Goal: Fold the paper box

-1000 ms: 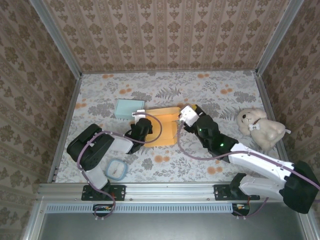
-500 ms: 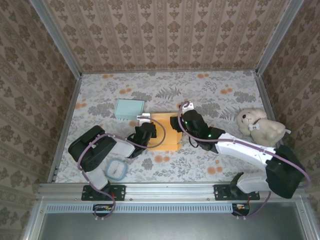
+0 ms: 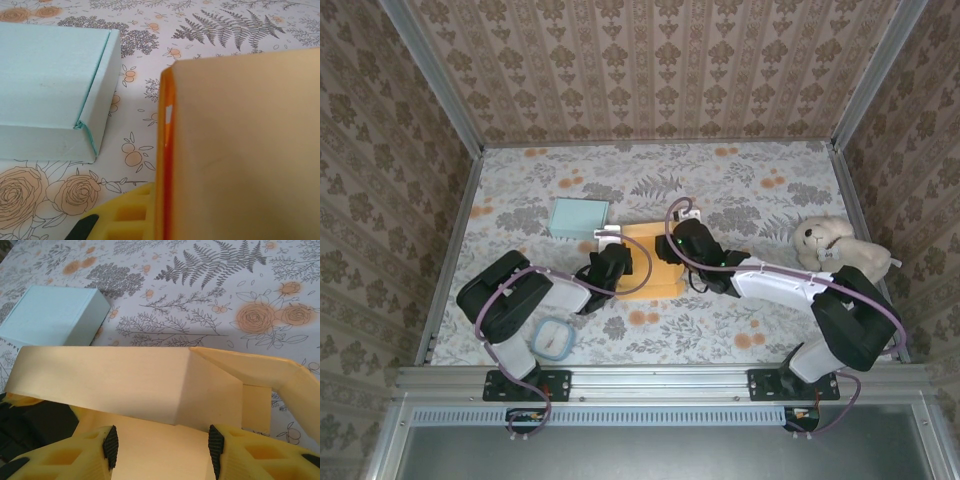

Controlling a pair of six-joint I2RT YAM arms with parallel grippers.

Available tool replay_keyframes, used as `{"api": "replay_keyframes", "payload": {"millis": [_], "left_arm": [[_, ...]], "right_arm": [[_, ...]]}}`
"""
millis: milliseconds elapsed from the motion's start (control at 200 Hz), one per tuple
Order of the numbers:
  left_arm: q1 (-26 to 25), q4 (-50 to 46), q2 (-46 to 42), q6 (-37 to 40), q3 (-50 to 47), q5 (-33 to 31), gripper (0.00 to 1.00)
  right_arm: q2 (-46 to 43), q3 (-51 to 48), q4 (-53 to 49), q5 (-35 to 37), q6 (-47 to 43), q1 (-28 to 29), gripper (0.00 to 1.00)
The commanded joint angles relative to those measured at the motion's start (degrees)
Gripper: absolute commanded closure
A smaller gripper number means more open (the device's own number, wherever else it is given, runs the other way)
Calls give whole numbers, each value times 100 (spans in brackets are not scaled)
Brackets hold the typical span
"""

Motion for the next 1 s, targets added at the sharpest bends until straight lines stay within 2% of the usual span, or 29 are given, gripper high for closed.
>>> {"api": "replay_keyframes", "payload": {"millis": [0,430,540,740,855,995], "left_arm": [[-67,-228,119,130,168,-15,100],[-123,-261,206,200,300,193,100],[-144,-261,216,180,319,189,100],[-151,-288,217,162,332,139,100],[-148,-354,201,145,349,90,100],[-149,-429,172,122,363,39,100]], "right_arm": [[-96,-97,268,-30,100,-69,46],[-63,-171,644,-758,202,-614,45],[115,-121,867,-1277,334,-618,46],[392,-273,1896,-2276,927,-619,46],[428,-337,1983,-2254,1052,-619,46],[301,-600,1875,-1805,901,-686,46]]}}
